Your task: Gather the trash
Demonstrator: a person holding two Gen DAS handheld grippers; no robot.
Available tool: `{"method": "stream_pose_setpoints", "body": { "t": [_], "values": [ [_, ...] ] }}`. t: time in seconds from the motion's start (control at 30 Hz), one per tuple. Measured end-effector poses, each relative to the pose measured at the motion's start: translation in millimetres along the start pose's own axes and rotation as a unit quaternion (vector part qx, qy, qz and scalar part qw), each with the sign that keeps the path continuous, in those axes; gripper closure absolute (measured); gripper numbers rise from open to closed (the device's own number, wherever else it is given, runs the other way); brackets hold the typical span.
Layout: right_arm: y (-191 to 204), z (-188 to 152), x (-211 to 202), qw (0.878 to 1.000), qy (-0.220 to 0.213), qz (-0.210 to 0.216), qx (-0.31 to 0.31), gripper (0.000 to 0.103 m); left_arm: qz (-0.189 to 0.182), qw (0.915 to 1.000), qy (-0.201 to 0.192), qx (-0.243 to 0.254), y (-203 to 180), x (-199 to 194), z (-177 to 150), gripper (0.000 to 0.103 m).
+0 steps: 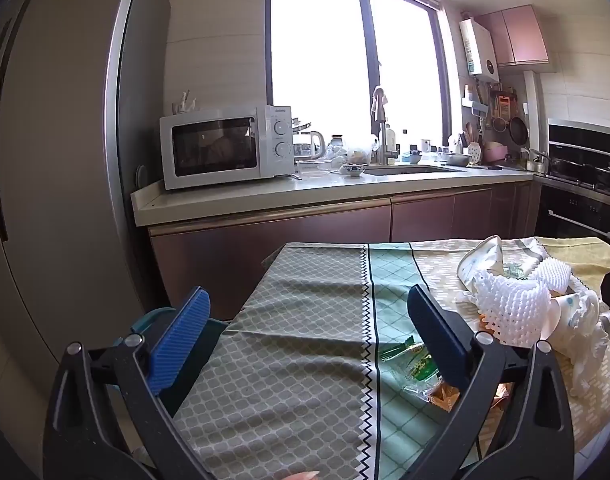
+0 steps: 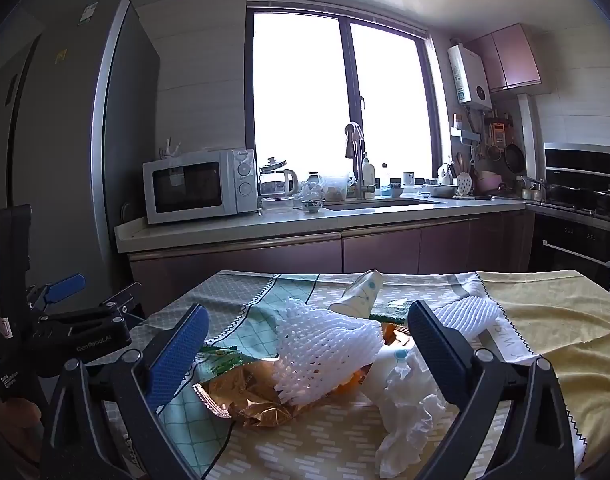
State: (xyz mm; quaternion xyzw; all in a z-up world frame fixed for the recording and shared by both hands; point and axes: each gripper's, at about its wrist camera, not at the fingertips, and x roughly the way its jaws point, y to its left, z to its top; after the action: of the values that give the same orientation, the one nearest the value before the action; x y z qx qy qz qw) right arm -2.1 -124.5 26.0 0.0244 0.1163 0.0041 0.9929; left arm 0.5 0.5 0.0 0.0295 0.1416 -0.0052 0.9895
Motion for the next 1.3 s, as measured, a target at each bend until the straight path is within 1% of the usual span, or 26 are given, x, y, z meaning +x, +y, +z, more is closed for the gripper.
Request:
{"method": "stream_pose_setpoints", "body": {
  "t": [0.07,0.1,0.27,0.33,0.43,1.3],
  "values": [
    [0,0,4,1.000,0.002,0.000,0.000,0.007,-0.001,1.0000,0.001,0.001,-1,0,0,0.006],
    [1,0,2,1.000,-0.009,0.000,-0.002,0.007,-0.002,1.0000,0.001,0.003,-2,0,1,0.006],
    [2,0,-3,1.000,-0.012,-0.001,-0.003,0.007,-0.004,0.9999,-0.007,0.008,-5,-4,5,0.006],
    [4,-2,-5,1.000,-0.013,-0.001,-0.004,0.007,-0.006,0.9999,-0.012,0.002,-1,-6,1,0.006],
    [2,3,-1,1.000,-0.004,-0.003,-0.004,0.007,-0.003,0.9999,-0.013,0.003,-1,-8,2,0.006],
    [3,1,1,1.000,0.000,-0.003,-0.001,0.007,-0.005,0.9997,-0.024,-0.001,-3,-18,0,0.006]
  ]
}}
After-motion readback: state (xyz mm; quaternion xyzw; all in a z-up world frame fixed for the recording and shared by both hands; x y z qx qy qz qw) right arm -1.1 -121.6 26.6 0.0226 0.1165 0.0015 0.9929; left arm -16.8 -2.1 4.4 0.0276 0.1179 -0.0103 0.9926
